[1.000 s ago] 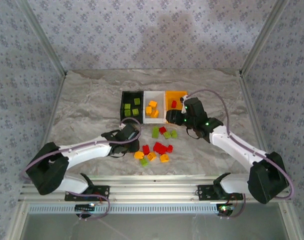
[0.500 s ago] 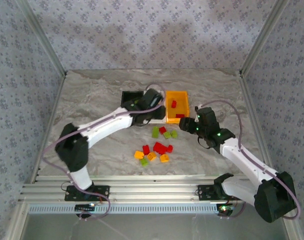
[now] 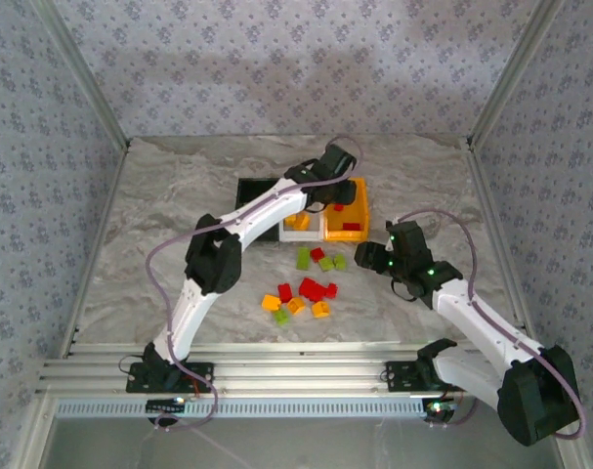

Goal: Sort the legos into containers by color

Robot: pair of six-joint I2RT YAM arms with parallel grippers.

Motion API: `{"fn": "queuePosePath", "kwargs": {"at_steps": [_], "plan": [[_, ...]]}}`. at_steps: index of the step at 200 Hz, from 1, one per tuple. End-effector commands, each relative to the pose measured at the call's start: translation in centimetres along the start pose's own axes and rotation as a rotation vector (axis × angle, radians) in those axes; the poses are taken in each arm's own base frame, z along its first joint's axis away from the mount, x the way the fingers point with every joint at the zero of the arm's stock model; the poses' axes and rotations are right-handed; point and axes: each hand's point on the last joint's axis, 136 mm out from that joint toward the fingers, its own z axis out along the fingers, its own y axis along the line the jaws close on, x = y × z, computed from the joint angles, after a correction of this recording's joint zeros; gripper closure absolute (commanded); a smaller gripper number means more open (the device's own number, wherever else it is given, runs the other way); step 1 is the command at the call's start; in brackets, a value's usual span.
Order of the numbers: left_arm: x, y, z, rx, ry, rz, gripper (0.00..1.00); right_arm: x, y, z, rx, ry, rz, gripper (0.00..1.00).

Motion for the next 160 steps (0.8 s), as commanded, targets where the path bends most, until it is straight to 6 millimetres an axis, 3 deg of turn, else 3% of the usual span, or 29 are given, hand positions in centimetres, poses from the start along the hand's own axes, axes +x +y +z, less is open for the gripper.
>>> {"fn": "queuePosePath", "kwargs": {"at_steps": [1,33,62,84,91,104,125,160], "plan": [[-0.5,-1.2,-0.6,0.031,0.026,0.012,0.48,0.6,0.0,-0.1,-0.018,0.023,0.016,0.31],[-2.0,-2.6,-2.0,0.065,-0.001,0.011,0.25,0.9,0.2,0.0,-0.030,0.038,0.022,0.28],[-2.9,-3.6,-4.7,0.102,-0.024,0.011,0.13,1.4,0.5,0.2,-0.049,0.055,0.024,0.28],[-3.3,-4.6,-7.8,0.143,-0.065,0.021,0.07,1.6,1.0,0.4,-0.067,0.065,0.018,0.28],[-3.5,-5.0,-9.0,0.162,-0.092,0.023,0.01,1.8,1.3,0.6,-0.073,0.072,0.016,0.28],[-3.5,-5.0,-11.4,0.188,-0.131,0.019,0.01,2.2,2.0,0.9,-0.088,0.088,-0.003,0.28],[-0.9,-3.4,-13.9,0.196,-0.152,0.001,0.01,3.4,3.2,1.6,-0.098,0.119,-0.051,0.28],[5.1,2.4,-17.4,0.103,-0.161,-0.046,0.01,6.2,4.6,3.5,-0.071,0.209,-0.142,0.28]]}}
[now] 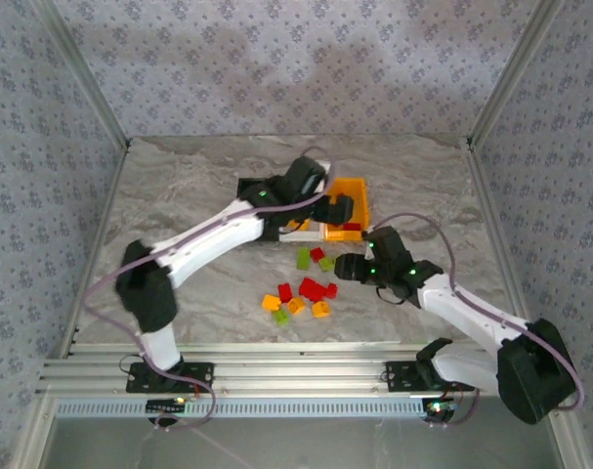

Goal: Sort the legos into containers by color

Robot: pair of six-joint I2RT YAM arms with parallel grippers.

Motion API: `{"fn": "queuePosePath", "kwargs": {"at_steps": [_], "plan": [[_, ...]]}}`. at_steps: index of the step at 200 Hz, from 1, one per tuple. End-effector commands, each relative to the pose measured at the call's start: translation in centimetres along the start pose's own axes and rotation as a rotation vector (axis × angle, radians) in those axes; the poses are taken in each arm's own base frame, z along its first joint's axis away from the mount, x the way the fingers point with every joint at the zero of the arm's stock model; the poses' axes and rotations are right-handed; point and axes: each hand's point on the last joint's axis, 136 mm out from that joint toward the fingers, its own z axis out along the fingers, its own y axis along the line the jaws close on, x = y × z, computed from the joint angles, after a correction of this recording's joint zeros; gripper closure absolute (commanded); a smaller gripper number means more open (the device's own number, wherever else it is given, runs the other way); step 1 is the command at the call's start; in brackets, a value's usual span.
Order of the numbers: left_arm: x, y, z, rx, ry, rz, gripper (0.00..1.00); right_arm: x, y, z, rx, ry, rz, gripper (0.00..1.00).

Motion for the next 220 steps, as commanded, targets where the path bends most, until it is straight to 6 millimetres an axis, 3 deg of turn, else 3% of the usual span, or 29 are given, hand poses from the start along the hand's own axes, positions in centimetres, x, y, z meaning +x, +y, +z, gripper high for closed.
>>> {"fn": "queuePosePath", "kwargs": {"at_steps": [1,43,77,114,166,189,220], "plan": [[1.0,2.4,-2.9,-0.039,-0.085,-0.042,0.01,0.6,0.8,1.3,0.025,0.032,-0.038,0.28],[8.1,8.3,-7.1,-0.153,-0.060,-0.106,0.01,2.2,1.5,3.8,0.082,0.095,-0.084,0.31],[11.0,11.1,-9.2,-0.221,-0.064,-0.152,0.00,3.7,-0.4,4.5,0.206,0.156,-0.073,0.39],[11.6,11.9,-10.3,-0.227,-0.093,-0.172,0.01,4.9,-2.6,3.5,0.285,0.162,-0.040,0.43],[12.0,12.3,-10.1,-0.240,-0.087,-0.170,0.01,6.1,-5.1,0.6,0.351,0.154,0.013,0.43],[12.2,12.6,-10.0,-0.246,-0.085,-0.175,0.01,5.2,-4.0,0.5,0.286,0.116,-0.009,0.38],[12.7,13.0,-10.0,-0.259,-0.077,-0.184,0.01,5.4,-2.8,1.7,0.251,0.157,-0.022,0.36]]}}
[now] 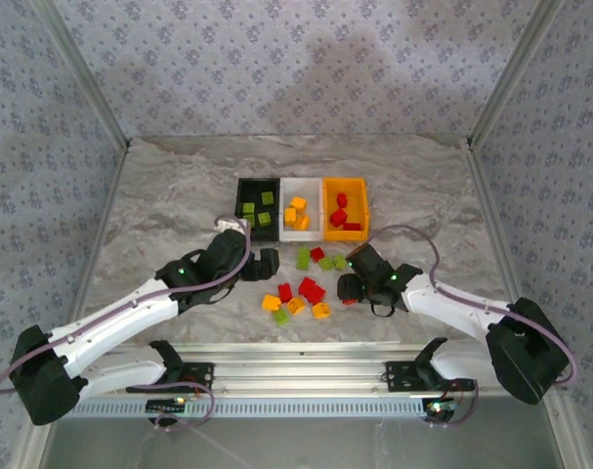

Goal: Sort the legos into containers by color

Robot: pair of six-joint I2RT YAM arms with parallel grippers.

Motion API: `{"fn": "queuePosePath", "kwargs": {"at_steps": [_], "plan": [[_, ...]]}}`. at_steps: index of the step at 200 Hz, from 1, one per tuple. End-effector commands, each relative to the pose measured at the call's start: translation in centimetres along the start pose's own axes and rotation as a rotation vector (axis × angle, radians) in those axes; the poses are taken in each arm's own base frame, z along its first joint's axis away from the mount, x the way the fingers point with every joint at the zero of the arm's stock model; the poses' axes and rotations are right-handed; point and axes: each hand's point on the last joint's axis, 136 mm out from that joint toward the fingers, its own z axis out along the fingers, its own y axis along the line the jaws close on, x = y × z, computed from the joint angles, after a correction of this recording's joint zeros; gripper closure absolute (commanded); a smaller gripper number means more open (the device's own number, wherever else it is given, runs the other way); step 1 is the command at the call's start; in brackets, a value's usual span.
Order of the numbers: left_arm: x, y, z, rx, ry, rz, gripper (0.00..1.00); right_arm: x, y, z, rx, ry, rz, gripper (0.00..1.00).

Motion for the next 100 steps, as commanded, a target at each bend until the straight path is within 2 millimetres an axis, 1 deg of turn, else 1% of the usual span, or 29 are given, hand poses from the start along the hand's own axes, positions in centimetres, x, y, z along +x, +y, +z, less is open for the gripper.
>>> {"fn": "queuePosePath", "kwargs": {"at_steps": [1,11,37,60,79,94,100], "plan": [[0.1,0.9,0.0,-0.030,-0.010,-0.020,0.00,0.3,0.6,0.6,-0.007,0.034,-0.019,0.36],[0.3,1.1,0.0,-0.035,-0.008,-0.023,0.01,0.5,0.6,1.0,0.001,0.045,-0.017,0.38],[0.8,1.8,0.1,-0.049,-0.001,-0.029,0.01,1.3,0.5,1.8,0.008,0.077,-0.017,0.48],[1.1,2.3,0.2,-0.058,0.004,-0.035,0.01,1.3,0.6,1.8,0.001,0.079,-0.022,0.62],[1.3,2.5,0.2,-0.061,0.005,-0.040,0.01,0.5,0.9,1.1,-0.007,0.053,-0.024,0.72],[1.4,2.6,0.2,-0.063,0.006,-0.040,0.01,-0.2,1.2,-0.1,-0.020,0.037,-0.037,0.75],[1.5,2.7,0.1,-0.065,0.009,-0.039,0.00,-0.8,1.5,-0.7,-0.030,0.023,-0.046,0.77]]}}
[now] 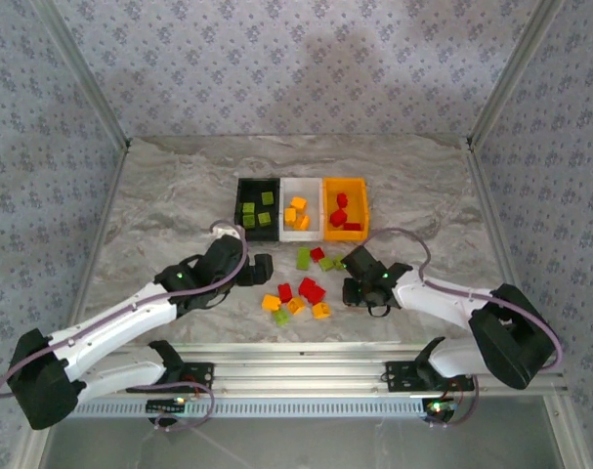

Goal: Sort the legos into containers by color

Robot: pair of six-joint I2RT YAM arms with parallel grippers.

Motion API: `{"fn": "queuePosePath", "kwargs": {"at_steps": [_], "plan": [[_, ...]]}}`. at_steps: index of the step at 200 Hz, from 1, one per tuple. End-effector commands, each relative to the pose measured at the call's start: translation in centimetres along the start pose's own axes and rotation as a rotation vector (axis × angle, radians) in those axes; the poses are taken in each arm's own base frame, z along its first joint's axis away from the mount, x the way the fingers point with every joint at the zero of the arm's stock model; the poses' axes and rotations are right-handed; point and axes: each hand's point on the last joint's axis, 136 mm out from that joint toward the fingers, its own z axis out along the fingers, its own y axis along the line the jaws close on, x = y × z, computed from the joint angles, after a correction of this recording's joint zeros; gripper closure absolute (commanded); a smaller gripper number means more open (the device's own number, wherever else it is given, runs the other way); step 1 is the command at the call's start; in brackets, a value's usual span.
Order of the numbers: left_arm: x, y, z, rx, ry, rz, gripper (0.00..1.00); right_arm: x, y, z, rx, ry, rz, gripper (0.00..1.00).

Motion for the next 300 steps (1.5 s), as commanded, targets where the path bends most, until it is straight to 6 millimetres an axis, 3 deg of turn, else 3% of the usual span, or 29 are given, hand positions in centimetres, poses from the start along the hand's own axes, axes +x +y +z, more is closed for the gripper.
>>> {"fn": "queuePosePath", "kwargs": {"at_steps": [1,35,63,111,144,171,191,221,264,300], "plan": [[-0.2,0.7,-0.3,-0.018,-0.016,-0.017,0.00,-2.0,1.6,-2.5,-0.055,-0.048,-0.027,0.77],[0.1,1.3,-0.4,-0.029,-0.019,-0.031,0.00,-8.1,2.8,-6.7,-0.103,-0.183,-0.039,0.79],[0.5,1.6,-0.5,-0.028,-0.017,-0.047,0.01,-13.8,3.3,-7.7,-0.086,-0.261,-0.026,0.78],[1.5,2.2,-0.6,-0.043,0.017,-0.040,0.01,-22.6,2.6,-4.3,-0.020,-0.316,0.070,0.77],[2.3,2.4,-0.4,-0.036,0.037,-0.044,0.01,-25.5,1.7,-1.1,0.021,-0.294,0.097,0.74],[2.8,2.5,-0.3,-0.032,0.053,-0.035,0.00,-27.5,2.2,-1.1,0.002,-0.327,0.084,0.56],[3.0,2.4,-0.2,-0.026,0.061,-0.028,0.00,-28.2,2.5,-2.2,-0.011,-0.359,0.080,0.45],[2.8,1.4,0.0,0.003,0.073,-0.003,0.01,-27.6,3.0,-4.7,-0.051,-0.393,0.084,0.41],[2.9,-1.5,1.5,0.043,0.153,0.093,0.08,-23.5,3.6,-6.9,-0.103,-0.401,0.070,0.40],[6.1,-2.8,3.4,0.035,0.287,0.186,0.07,-19.5,2.5,-6.9,-0.110,-0.367,0.080,0.39]]}}
